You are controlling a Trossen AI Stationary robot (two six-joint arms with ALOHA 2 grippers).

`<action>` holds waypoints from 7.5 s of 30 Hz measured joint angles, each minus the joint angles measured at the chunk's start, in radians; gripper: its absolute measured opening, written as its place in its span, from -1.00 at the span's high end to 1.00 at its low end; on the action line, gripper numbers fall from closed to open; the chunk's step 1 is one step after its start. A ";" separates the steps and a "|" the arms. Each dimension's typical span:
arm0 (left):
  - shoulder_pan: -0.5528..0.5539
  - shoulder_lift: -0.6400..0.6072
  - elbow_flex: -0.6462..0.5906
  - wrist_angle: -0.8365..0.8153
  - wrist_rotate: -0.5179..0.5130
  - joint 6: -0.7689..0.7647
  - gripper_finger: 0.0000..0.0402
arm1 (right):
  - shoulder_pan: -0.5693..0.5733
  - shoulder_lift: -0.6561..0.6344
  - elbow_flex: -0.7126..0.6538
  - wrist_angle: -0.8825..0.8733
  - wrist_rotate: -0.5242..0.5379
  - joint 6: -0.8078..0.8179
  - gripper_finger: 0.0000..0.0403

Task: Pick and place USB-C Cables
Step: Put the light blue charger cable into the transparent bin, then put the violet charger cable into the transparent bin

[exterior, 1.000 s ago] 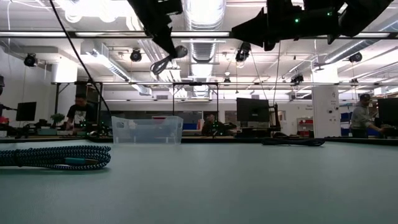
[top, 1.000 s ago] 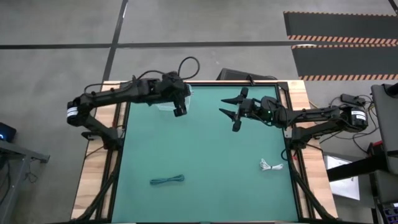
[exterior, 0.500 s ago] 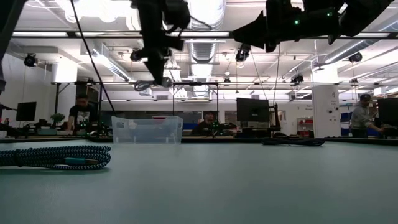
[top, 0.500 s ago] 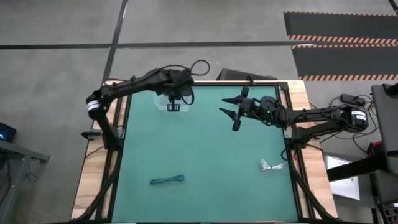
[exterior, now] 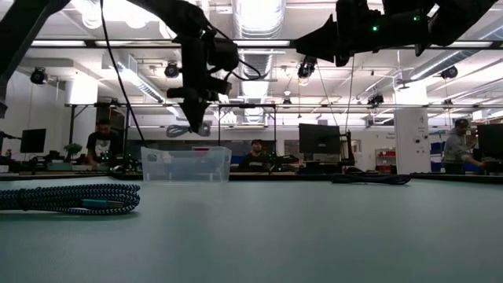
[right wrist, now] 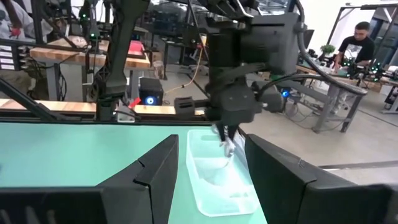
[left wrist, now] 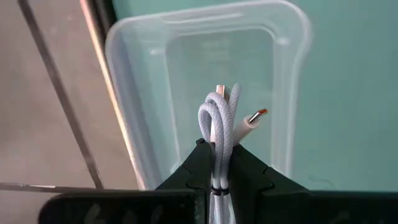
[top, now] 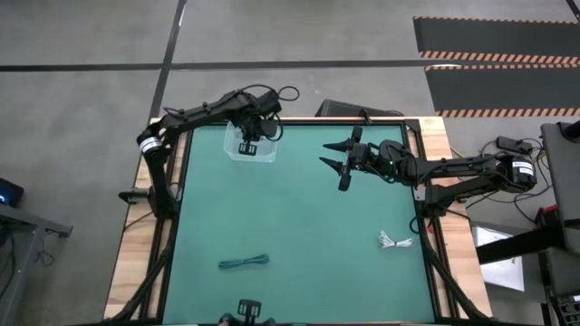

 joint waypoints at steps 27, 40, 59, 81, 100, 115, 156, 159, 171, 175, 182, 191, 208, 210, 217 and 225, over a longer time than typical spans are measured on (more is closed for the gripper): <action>0.083 0.002 -0.118 0.221 0.091 0.048 0.94 | 0.000 0.000 0.000 -0.016 0.000 -0.007 0.12; 0.090 0.002 -0.237 0.385 0.091 0.053 0.94 | 0.000 0.000 0.001 -0.016 0.000 -0.008 0.12; 0.096 0.002 -0.349 0.481 0.089 0.053 0.94 | 0.000 0.000 0.001 -0.025 0.000 -0.011 0.12; 0.096 0.002 -0.377 0.516 0.089 0.046 0.87 | 0.000 0.000 0.001 -0.028 0.000 -0.008 0.12; 0.096 0.002 -0.436 0.575 0.083 0.045 0.87 | 0.000 0.000 0.001 -0.030 0.000 -0.008 0.12; 0.096 0.002 -0.436 0.583 0.075 0.044 0.64 | 0.000 0.000 0.001 -0.030 0.000 -0.007 0.12; -0.199 -0.589 -0.517 0.586 0.103 -0.376 0.53 | 0.001 0.001 0.001 -0.064 -0.002 0.074 0.12; -0.266 -0.631 -0.571 0.613 0.104 -0.430 0.53 | 0.001 0.002 0.001 -0.108 -0.001 0.098 0.12; -0.436 -0.744 -0.866 1.033 0.104 -0.532 0.53 | -0.017 0.003 0.001 -0.344 0.231 0.273 0.12; -0.443 -0.748 -0.930 1.192 0.103 -0.554 0.53 | -0.053 0.003 0.003 -0.421 0.234 0.344 0.12; -0.443 -0.734 -0.956 1.290 0.101 -0.556 0.53 | -0.153 0.008 0.070 -0.708 0.235 0.513 0.12; -0.443 -0.732 -0.955 1.311 0.099 -0.548 0.53 | -0.297 0.161 0.176 -0.984 0.218 0.560 0.12; -0.442 -0.732 -0.956 1.308 0.099 -0.549 0.53 | -0.452 0.473 0.306 -1.036 0.121 0.438 0.19; -0.442 -0.732 -0.956 1.308 0.099 -0.549 0.53 | -0.456 0.497 0.316 -1.036 0.121 0.426 0.20; -0.442 -0.732 -0.956 1.309 0.099 -0.550 0.53 | -0.456 0.552 0.338 -1.038 0.123 0.400 0.29; -0.442 -0.732 -0.957 1.311 0.099 -0.552 0.53 | -0.455 0.555 0.341 -1.035 0.112 0.402 0.58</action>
